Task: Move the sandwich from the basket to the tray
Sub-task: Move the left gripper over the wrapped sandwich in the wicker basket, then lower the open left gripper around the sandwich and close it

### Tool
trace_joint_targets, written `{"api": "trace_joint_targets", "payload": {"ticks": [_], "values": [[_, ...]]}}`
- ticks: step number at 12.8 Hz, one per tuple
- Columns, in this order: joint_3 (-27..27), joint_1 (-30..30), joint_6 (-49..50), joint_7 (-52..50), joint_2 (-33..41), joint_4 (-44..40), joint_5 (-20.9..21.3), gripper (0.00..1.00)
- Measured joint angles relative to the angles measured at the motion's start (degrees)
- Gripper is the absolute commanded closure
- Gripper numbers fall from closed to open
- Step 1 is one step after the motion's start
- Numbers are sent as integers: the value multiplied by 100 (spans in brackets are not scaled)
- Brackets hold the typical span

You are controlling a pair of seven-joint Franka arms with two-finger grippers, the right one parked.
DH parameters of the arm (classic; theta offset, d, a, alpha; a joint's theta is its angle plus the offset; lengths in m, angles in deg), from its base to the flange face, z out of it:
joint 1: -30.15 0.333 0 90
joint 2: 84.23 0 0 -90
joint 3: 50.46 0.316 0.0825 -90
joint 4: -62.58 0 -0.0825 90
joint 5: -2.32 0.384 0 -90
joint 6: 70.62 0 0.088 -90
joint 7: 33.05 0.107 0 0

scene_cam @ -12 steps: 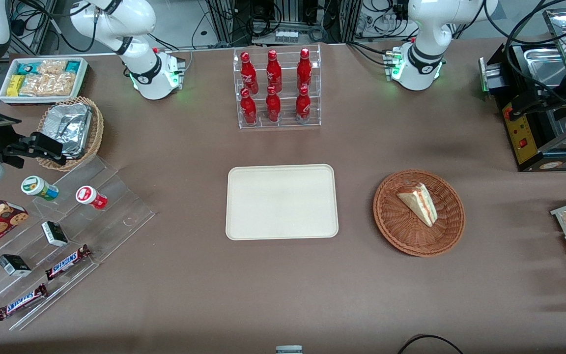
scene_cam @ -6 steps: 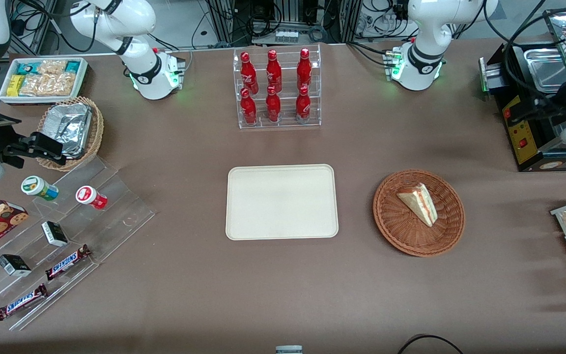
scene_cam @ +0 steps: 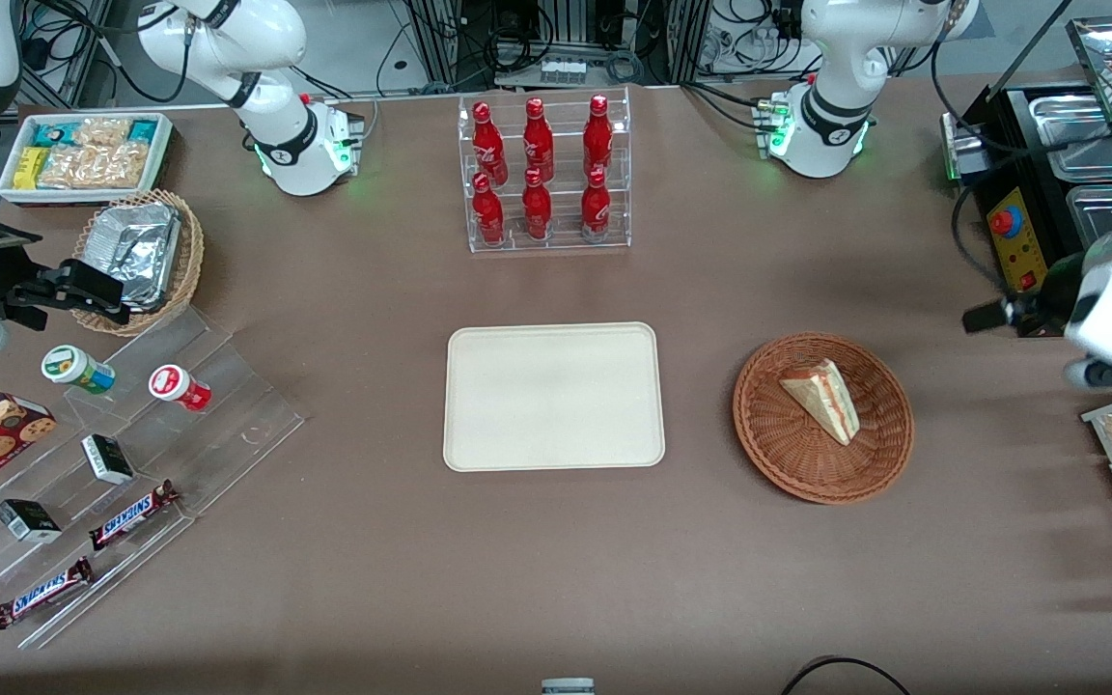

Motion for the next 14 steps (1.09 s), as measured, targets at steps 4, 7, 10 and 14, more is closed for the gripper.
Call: {"api": "trace_joint_targets", "payload": {"ticks": [4, 7, 10, 14], "values": [[-47, -52, -1001, -1656, -363, 327, -268, 0], [-74, -368, -1964, -2504, -504, 818, -289, 0], [-95, -694, -3050, -3358, -575, 1479, -290, 0], [-96, -879, -3465, -3677, -745, 1807, -289, 0]]}}
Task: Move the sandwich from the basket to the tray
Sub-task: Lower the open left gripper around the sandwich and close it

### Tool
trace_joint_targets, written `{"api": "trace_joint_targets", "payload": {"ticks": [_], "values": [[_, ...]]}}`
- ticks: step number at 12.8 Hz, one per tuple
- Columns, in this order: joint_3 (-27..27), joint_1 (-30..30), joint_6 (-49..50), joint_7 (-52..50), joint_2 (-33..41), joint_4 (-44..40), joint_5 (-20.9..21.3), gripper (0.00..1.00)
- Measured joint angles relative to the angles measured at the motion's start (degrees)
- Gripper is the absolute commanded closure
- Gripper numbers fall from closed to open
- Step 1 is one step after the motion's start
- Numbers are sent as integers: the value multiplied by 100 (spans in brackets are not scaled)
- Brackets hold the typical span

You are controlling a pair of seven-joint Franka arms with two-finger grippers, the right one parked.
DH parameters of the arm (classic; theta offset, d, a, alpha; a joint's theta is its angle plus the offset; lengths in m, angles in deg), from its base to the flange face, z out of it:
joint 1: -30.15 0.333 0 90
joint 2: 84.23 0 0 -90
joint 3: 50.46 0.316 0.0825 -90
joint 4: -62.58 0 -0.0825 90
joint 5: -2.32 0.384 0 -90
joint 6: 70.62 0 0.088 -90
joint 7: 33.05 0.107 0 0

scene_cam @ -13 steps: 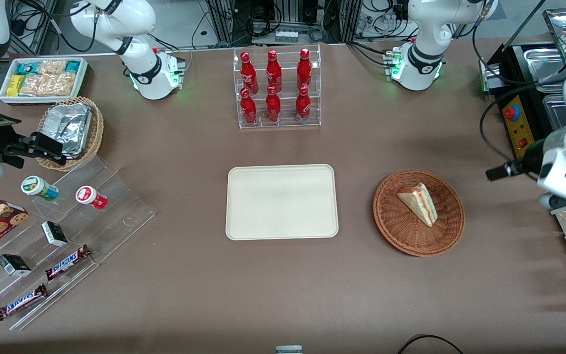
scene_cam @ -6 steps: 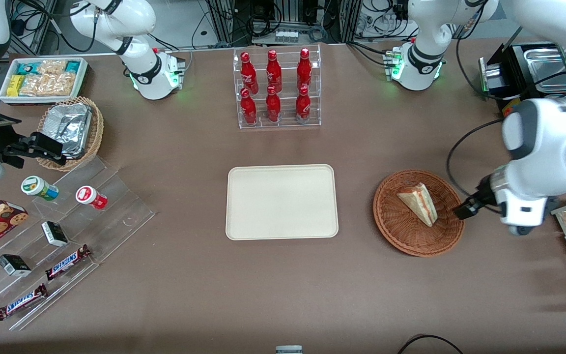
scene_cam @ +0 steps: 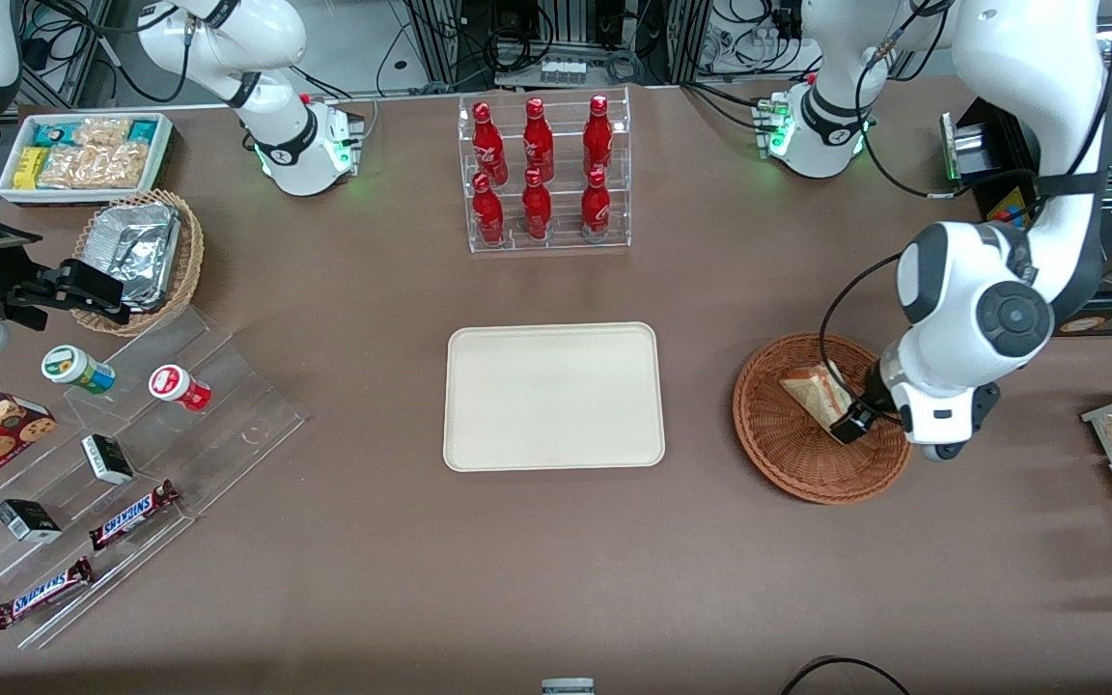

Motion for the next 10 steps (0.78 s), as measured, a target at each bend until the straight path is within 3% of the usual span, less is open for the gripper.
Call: {"api": "trace_joint_targets", "payload": {"ticks": [10], "values": [[3, -89, -273, -54, -89, 567, 49, 0]]}}
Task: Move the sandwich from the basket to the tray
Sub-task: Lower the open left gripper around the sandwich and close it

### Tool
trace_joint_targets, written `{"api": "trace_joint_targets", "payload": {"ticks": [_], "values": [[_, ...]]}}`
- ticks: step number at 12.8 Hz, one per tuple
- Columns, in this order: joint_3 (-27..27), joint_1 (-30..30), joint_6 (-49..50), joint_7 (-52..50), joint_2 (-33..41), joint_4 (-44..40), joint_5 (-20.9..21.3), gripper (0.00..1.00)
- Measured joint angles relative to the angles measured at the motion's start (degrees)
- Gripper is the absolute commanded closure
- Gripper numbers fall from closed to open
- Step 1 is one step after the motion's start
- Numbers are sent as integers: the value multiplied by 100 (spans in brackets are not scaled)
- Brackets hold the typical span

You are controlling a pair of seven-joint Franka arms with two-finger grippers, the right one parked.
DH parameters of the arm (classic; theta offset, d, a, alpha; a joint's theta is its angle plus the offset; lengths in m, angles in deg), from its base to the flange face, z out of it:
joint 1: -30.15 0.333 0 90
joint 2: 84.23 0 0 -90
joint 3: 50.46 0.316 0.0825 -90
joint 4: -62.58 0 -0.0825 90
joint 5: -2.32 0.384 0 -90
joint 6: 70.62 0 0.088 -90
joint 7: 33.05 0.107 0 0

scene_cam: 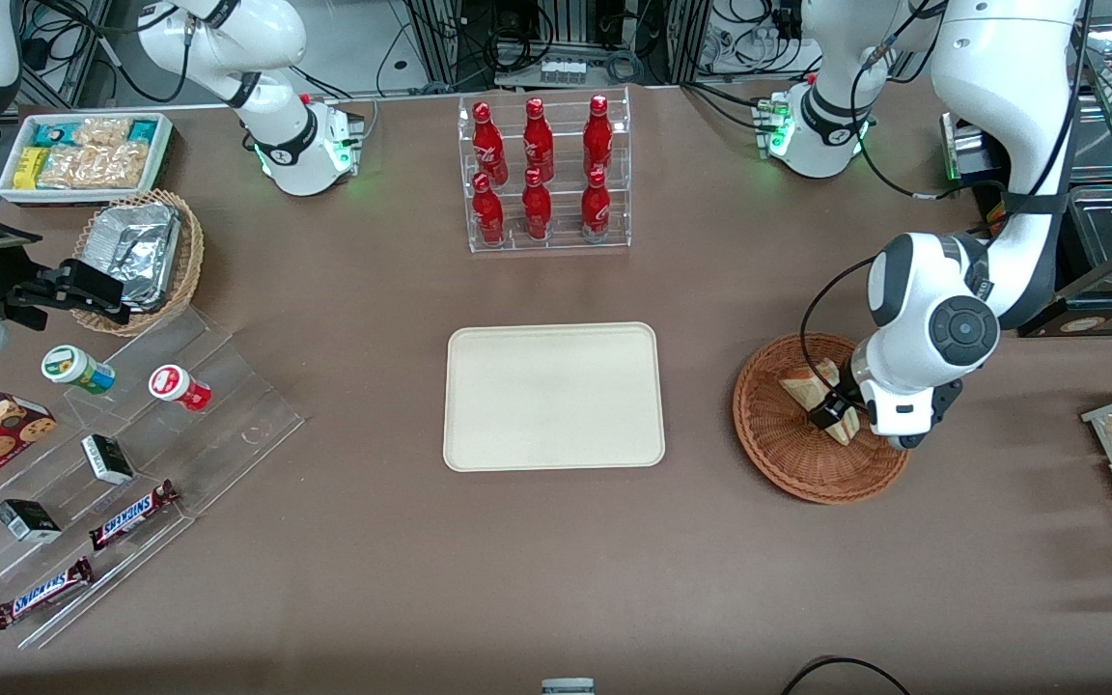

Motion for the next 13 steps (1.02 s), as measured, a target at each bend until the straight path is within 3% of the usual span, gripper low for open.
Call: {"api": "trace_joint_targets", "payload": {"ticks": [5, 6, 7, 8, 10, 13], "values": [[0, -51, -230, 0, 0, 271, 3, 1], [0, -75, -266, -1, 0, 308, 3, 16], [-1, -94, -300, -10, 0, 340, 3, 45], [0, -100, -309, -51, 0, 362, 3, 66], [0, -102, -309, -117, 0, 376, 3, 99], [0, -112, -309, -121, 0, 377, 8, 100]]}}
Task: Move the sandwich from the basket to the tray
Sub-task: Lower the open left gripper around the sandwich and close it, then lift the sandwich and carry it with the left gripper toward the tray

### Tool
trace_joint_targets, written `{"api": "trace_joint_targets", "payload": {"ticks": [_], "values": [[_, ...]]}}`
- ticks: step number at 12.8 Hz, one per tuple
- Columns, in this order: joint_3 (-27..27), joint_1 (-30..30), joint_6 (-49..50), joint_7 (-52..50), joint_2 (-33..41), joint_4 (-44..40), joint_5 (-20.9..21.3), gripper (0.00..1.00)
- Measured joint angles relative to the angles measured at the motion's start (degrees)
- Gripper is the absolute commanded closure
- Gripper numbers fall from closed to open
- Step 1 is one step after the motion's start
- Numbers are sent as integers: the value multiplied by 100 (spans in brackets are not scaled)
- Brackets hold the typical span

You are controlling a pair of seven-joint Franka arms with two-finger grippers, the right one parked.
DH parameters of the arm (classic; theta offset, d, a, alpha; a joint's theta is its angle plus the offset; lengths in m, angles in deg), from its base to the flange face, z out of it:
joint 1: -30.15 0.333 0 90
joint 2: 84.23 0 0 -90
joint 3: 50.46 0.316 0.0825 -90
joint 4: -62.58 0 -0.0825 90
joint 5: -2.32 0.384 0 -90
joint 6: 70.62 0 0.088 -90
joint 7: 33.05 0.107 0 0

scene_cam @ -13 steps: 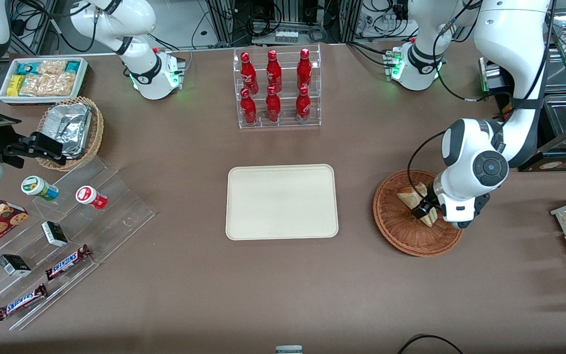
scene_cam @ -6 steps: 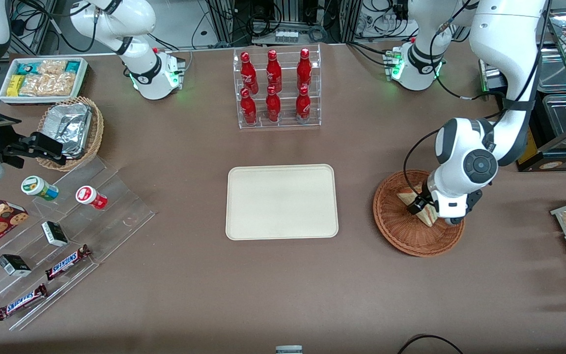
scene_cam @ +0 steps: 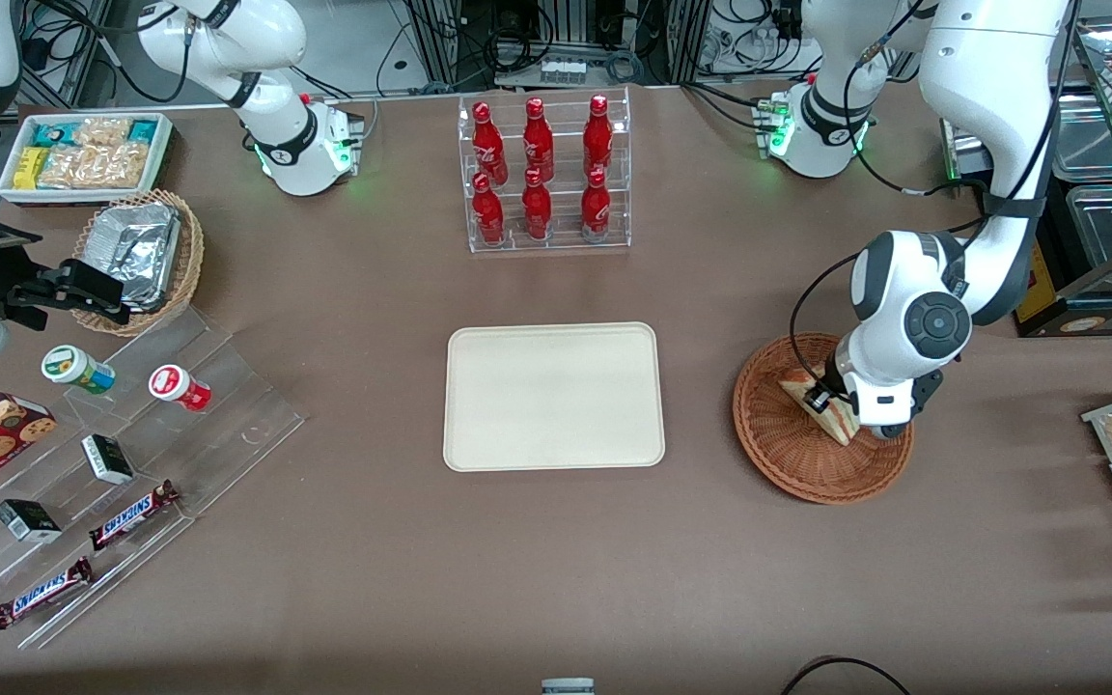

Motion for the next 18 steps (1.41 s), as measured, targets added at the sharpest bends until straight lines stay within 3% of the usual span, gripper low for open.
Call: {"api": "trace_joint_targets", "payload": {"ticks": [3, 6, 10, 13, 18], "values": [[0, -3, 210, 0, 24, -76, 319, 100], [0, -5, 1181, 133, 98, -712, 444, 100], [-43, -116, 2024, 188, 157, -1726, 402, 100], [-159, -339, 2083, 176, 138, -2221, 91, 100], [-293, -1006, 2075, 182, -392, -2847, 58, 100]]}}
